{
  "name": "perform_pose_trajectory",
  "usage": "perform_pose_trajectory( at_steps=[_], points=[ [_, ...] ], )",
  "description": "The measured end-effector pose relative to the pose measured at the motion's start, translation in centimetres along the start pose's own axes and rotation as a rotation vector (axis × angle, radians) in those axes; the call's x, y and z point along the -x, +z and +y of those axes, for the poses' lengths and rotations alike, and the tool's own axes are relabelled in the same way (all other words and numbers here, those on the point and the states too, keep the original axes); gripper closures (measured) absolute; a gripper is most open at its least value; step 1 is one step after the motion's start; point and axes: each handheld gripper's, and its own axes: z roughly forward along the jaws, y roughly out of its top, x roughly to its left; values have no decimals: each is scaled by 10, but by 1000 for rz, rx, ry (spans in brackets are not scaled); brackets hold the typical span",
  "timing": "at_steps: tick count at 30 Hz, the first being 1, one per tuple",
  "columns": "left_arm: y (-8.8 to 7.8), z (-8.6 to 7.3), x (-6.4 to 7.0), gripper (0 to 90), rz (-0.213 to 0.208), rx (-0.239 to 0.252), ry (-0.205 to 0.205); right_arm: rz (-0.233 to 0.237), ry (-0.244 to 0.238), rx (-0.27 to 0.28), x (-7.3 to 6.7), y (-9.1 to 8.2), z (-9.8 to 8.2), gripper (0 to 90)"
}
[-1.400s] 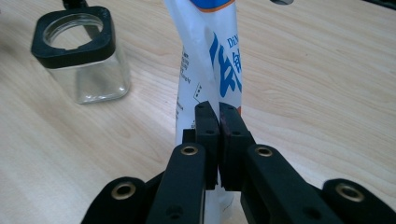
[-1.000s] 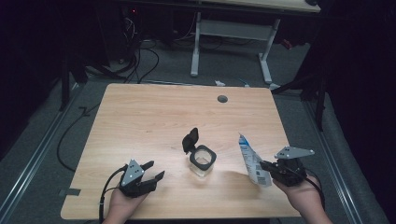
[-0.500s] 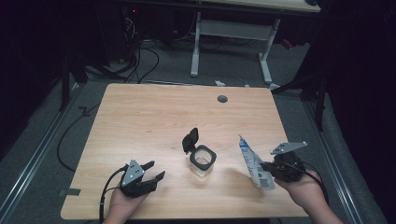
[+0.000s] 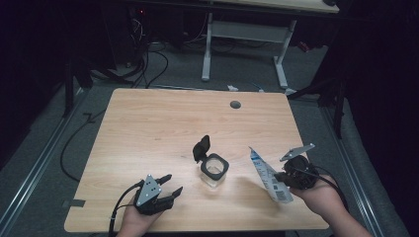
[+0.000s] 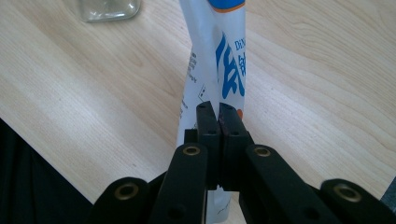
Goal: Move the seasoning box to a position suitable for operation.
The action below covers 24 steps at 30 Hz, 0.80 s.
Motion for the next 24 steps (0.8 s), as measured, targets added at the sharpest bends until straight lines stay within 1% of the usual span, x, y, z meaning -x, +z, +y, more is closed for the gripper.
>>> perform_pose_trajectory(
  at_steps=[1,2,3,6,9,11,13,14,15,18,21,22,23,24],
  points=[
    [0,0,2,414,-7,0,0,4,-4,-3,0,0,1,898],
    [1,0,3,414,-11,4,-2,4,4,-16,-1,0,2,898],
    [1,1,4,414,-15,1,-1,0,-12,-23,-1,0,3,898],
    [3,1,6,413,-21,-2,6,-2,-18,-37,-1,1,5,898],
    [4,1,7,412,-27,-7,7,1,-9,-48,0,0,5,898],
    [5,0,7,412,-30,-7,5,2,-11,-54,1,1,6,898],
    [6,0,8,411,-34,-9,7,6,0,-71,1,1,6,898],
    [6,0,9,410,-36,-9,6,4,-12,-78,2,1,7,898],
    [7,0,10,410,-39,-9,11,6,-7,-85,1,1,8,898],
    [8,1,12,409,-42,-10,17,7,-15,-110,2,2,11,898],
    [8,0,14,408,-49,-13,17,16,-20,-129,1,3,14,898],
    [9,0,14,407,-50,-11,15,11,-28,-136,1,3,15,898],
    [9,0,14,409,-59,-14,11,16,-18,-143,1,3,15,898],
    [9,0,15,424,-71,-13,8,17,-26,-144,1,3,16,898]
  ],
)
